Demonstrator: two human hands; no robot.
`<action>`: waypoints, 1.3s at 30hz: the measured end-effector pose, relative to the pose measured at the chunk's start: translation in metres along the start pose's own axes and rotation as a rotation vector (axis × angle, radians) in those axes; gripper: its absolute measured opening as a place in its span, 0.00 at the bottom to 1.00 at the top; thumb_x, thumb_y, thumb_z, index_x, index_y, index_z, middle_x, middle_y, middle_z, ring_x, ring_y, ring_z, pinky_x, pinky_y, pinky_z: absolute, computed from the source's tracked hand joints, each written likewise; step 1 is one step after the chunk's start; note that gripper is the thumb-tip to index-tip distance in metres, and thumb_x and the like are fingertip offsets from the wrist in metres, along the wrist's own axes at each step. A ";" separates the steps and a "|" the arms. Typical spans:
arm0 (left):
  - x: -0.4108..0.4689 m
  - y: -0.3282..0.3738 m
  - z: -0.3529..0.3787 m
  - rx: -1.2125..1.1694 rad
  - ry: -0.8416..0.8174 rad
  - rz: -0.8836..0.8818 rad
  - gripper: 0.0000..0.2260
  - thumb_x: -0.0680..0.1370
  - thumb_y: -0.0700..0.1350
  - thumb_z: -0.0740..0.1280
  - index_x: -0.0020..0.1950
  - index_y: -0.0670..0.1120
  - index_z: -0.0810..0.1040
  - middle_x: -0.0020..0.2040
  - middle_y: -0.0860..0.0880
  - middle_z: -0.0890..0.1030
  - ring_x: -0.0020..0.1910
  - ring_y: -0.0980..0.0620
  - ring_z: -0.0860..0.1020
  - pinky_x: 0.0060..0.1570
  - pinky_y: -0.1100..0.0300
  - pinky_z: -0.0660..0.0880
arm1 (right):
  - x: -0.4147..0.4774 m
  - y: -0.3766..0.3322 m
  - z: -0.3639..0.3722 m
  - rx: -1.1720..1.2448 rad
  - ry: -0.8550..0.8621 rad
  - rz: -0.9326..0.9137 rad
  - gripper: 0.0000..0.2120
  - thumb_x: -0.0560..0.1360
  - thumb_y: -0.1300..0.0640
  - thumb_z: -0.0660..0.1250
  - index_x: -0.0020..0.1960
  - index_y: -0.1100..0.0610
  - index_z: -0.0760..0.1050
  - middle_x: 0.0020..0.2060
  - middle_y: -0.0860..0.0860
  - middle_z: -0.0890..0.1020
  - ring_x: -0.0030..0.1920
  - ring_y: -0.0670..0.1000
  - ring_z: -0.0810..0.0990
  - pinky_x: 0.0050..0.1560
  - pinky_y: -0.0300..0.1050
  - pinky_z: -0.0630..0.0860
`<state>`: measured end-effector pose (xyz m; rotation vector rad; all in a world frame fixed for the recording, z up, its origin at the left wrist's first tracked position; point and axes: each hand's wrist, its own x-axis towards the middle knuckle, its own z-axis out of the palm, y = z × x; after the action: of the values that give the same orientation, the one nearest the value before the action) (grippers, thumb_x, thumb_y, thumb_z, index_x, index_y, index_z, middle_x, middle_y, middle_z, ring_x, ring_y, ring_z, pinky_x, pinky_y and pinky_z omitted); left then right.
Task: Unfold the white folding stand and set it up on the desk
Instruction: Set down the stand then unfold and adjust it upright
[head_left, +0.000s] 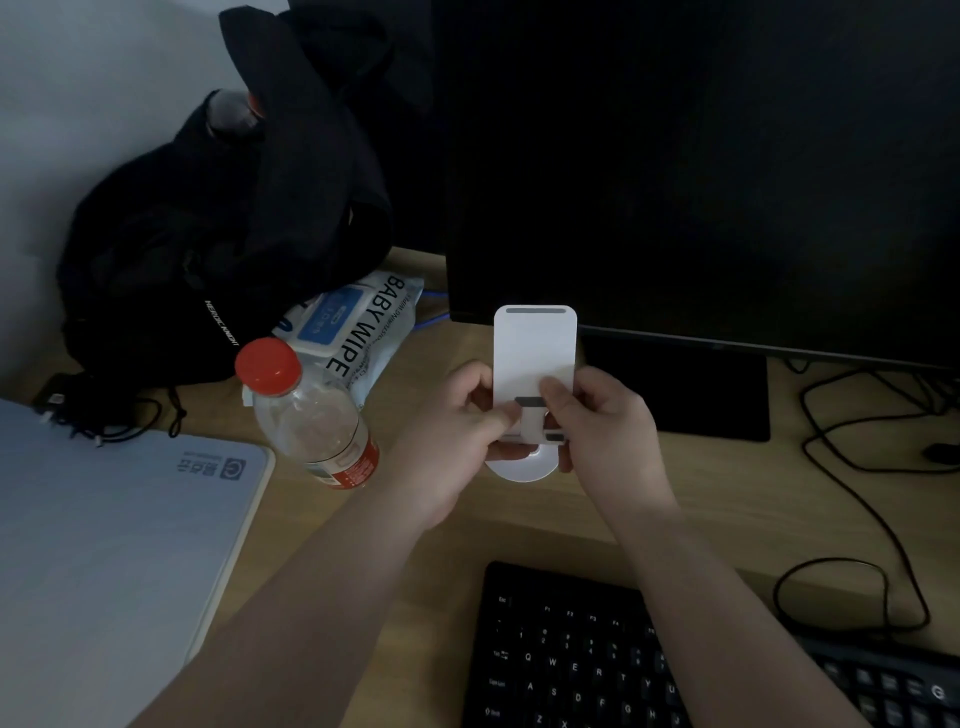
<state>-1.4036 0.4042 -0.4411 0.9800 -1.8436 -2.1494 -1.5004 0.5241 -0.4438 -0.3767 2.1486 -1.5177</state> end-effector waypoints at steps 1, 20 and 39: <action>-0.001 0.001 0.000 -0.020 -0.011 -0.005 0.06 0.81 0.33 0.67 0.57 0.35 0.79 0.49 0.43 0.79 0.52 0.40 0.86 0.48 0.55 0.85 | 0.000 0.001 0.001 -0.003 0.009 -0.005 0.15 0.81 0.55 0.68 0.45 0.68 0.76 0.41 0.69 0.80 0.33 0.54 0.74 0.34 0.52 0.72; -0.005 0.006 -0.003 0.538 0.153 0.195 0.10 0.83 0.54 0.65 0.58 0.51 0.82 0.48 0.55 0.85 0.47 0.58 0.83 0.44 0.66 0.76 | -0.002 0.006 0.000 -0.017 0.001 0.012 0.14 0.82 0.55 0.68 0.45 0.66 0.78 0.41 0.66 0.83 0.32 0.53 0.77 0.28 0.41 0.75; -0.002 -0.001 0.006 0.522 0.252 0.185 0.08 0.84 0.52 0.65 0.47 0.53 0.80 0.38 0.54 0.82 0.34 0.60 0.78 0.33 0.63 0.71 | -0.002 0.006 -0.008 0.003 -0.101 -0.007 0.12 0.83 0.57 0.68 0.45 0.65 0.79 0.34 0.54 0.82 0.26 0.43 0.77 0.25 0.36 0.74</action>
<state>-1.4049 0.4103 -0.4411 1.0559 -2.2998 -1.3917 -1.5027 0.5331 -0.4472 -0.4512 2.0682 -1.4741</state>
